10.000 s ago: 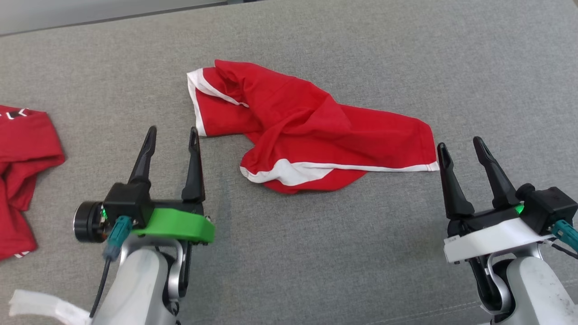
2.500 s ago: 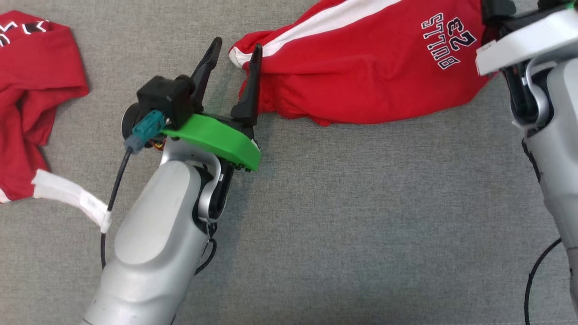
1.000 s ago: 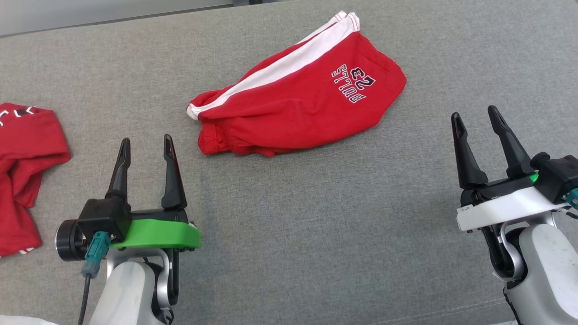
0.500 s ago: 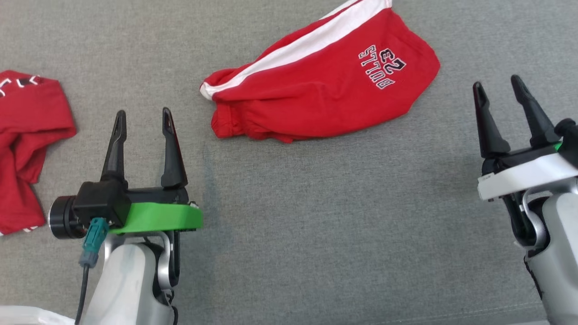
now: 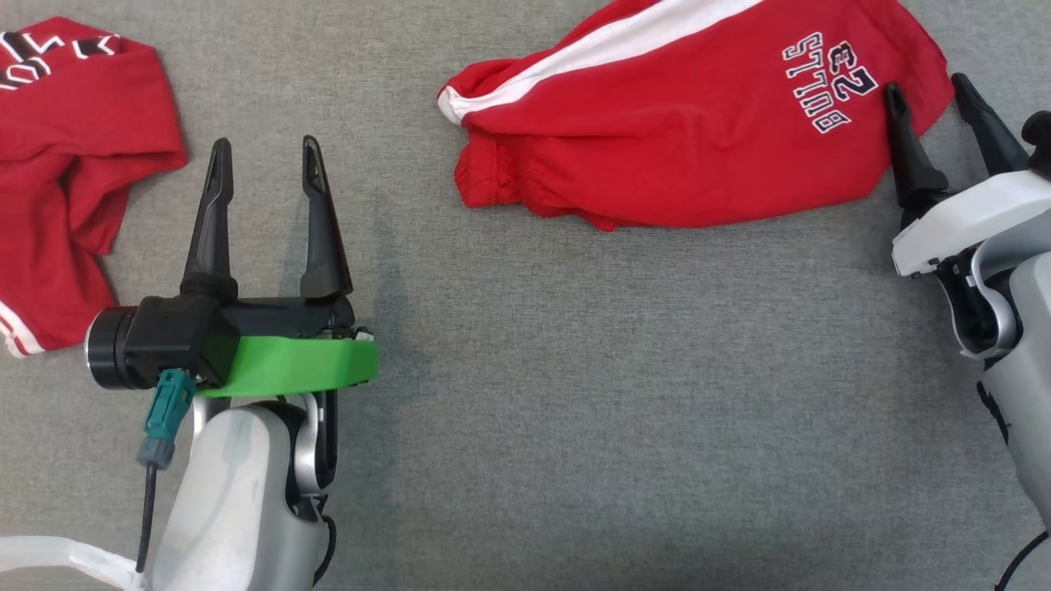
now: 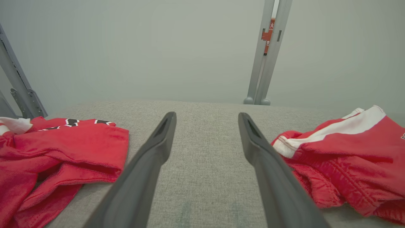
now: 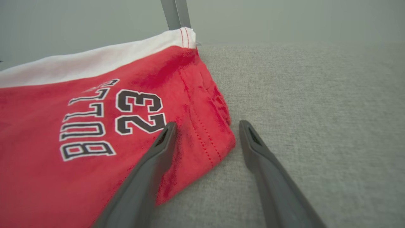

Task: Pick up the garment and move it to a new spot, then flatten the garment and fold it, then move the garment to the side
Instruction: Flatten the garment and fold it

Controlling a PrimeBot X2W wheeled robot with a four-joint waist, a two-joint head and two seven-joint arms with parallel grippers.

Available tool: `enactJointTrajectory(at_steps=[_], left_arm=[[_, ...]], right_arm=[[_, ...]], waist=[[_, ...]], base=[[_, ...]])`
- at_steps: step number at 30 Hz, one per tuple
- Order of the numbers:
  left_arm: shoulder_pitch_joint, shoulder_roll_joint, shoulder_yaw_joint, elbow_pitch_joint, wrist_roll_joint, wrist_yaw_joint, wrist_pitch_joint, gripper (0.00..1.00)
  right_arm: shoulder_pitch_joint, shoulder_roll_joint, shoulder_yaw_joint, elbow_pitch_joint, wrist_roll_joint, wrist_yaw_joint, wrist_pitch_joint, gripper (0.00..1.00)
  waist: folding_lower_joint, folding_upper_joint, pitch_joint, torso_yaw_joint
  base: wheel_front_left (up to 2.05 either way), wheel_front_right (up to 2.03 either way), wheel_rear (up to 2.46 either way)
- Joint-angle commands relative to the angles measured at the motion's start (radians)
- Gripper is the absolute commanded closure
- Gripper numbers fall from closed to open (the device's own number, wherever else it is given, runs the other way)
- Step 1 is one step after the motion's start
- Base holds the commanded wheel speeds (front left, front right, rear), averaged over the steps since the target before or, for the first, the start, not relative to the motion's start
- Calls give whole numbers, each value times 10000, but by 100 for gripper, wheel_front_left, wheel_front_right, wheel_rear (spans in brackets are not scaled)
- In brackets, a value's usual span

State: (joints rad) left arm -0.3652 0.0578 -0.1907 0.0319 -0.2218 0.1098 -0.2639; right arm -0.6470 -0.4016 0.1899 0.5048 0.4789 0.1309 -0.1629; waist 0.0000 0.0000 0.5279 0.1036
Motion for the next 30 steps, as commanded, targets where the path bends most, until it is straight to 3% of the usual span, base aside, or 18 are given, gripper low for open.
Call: enactJointTrajectory(at_steps=[1, 3, 5, 6, 15, 26, 30], left_arm=[[-139, -15, 19, -48, 114, -34, -9, 0], [-127, -37, 26, -73, 110, -45, -9, 0], [-94, -46, 33, -75, 130, -48, -10, 0], [-59, -50, 38, -65, 139, -50, -9, 0], [353, -56, 146, 130, 247, -125, -10, 0], [1036, -53, 269, 312, 332, -240, -10, 0], [1182, -54, 225, 404, 286, -278, -10, 0]], right_arm=[[-230, -70, 146, 343, 130, -2, 81, 0], [-393, -14, 434, 785, 353, -2, 129, 0], [-474, 12, 709, 1091, 566, 0, 123, 77], [-491, 35, 853, 1191, 688, 0, 47, 100], [448, 179, 818, 986, 1394, 0, -895, 100], [3055, 565, -972, -646, 1084, -5, -1024, 100], [3350, 525, -1299, -993, 738, -5, -1026, 100]], waist=[[0, 0, 296, 346], [0, 0, 300, 372], [0, 0, 283, 371], [0, 0, 248, 354], [0, 0, -486, -155], [0, 0, -1441, -800], [0, 0, -1678, -853]], base=[[0, 0, 0], [0, 0, 0], [0, 0, 0], [0, 0, 0], [0, 0, 0], [0, 0, 0], [0, 0, 0]])
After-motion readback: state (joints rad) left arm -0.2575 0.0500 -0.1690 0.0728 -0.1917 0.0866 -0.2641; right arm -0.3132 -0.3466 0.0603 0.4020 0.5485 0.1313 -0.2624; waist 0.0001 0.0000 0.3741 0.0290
